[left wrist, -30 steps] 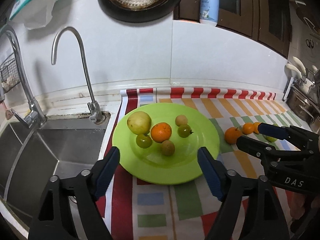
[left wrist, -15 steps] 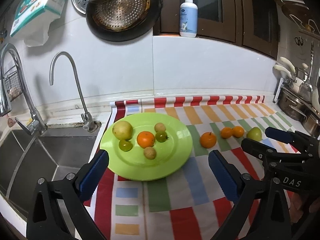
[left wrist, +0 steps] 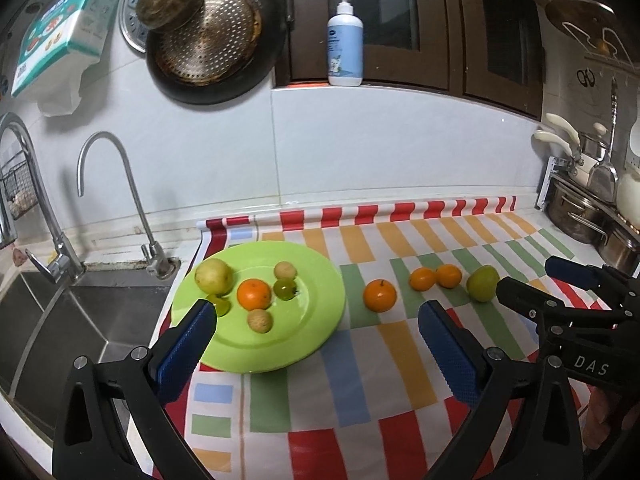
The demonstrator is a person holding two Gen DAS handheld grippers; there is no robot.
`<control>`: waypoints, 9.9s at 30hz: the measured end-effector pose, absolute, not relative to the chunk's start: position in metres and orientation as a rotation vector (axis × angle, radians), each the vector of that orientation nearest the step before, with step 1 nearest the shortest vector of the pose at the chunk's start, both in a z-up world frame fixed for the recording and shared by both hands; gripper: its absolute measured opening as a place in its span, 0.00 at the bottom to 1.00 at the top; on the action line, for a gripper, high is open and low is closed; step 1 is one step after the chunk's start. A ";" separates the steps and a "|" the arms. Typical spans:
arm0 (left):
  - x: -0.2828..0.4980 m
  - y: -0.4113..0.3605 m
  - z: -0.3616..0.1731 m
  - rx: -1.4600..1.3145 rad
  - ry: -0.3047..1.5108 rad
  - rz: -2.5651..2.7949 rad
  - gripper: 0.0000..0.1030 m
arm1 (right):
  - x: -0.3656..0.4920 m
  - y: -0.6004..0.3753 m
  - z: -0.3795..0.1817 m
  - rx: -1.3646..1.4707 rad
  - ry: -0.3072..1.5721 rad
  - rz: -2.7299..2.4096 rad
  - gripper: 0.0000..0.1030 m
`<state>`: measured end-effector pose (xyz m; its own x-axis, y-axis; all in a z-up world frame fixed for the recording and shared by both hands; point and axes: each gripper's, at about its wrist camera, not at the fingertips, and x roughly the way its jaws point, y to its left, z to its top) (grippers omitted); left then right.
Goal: Organize fruits
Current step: 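Withdraw both grippers from the plate toward the remaining fruit, then grasp a mandarin with the left gripper while the right gripper grasps the large yellow-green fruit, then carry the mandarin in the left gripper while the right gripper carries the large fruit to the plate, then lower both fruits onto the green plate and open both grippers, then withdraw both grippers from the plate toward the last two mandarins, then grasp one mandarin with the left gripper while the right gripper grasps the other mandarin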
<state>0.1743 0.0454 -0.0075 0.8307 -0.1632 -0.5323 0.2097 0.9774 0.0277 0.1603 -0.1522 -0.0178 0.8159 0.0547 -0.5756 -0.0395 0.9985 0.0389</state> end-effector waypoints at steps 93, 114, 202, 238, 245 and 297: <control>0.234 -0.005 -0.062 0.120 0.757 -0.333 0.40 | 0.218 -0.187 -0.064 0.086 0.766 0.096 0.50; 0.180 0.059 -0.024 0.078 0.666 -0.267 0.40 | 0.175 -0.126 -0.030 0.039 0.693 0.183 0.50; 0.185 0.082 -0.008 0.099 0.569 -0.172 0.78 | 0.188 -0.112 -0.014 -0.027 0.599 0.131 0.68; 0.208 -0.042 -0.031 0.227 0.558 -0.282 0.83 | 0.212 -0.219 -0.030 -0.086 0.625 0.186 0.68; 0.231 -0.056 -0.047 0.279 0.578 -0.339 0.83 | 0.230 -0.224 -0.044 -0.129 0.661 0.196 0.68; 0.326 -0.092 -0.105 0.227 0.813 -0.560 0.34 | 0.314 -0.231 -0.111 -0.025 0.877 0.317 0.33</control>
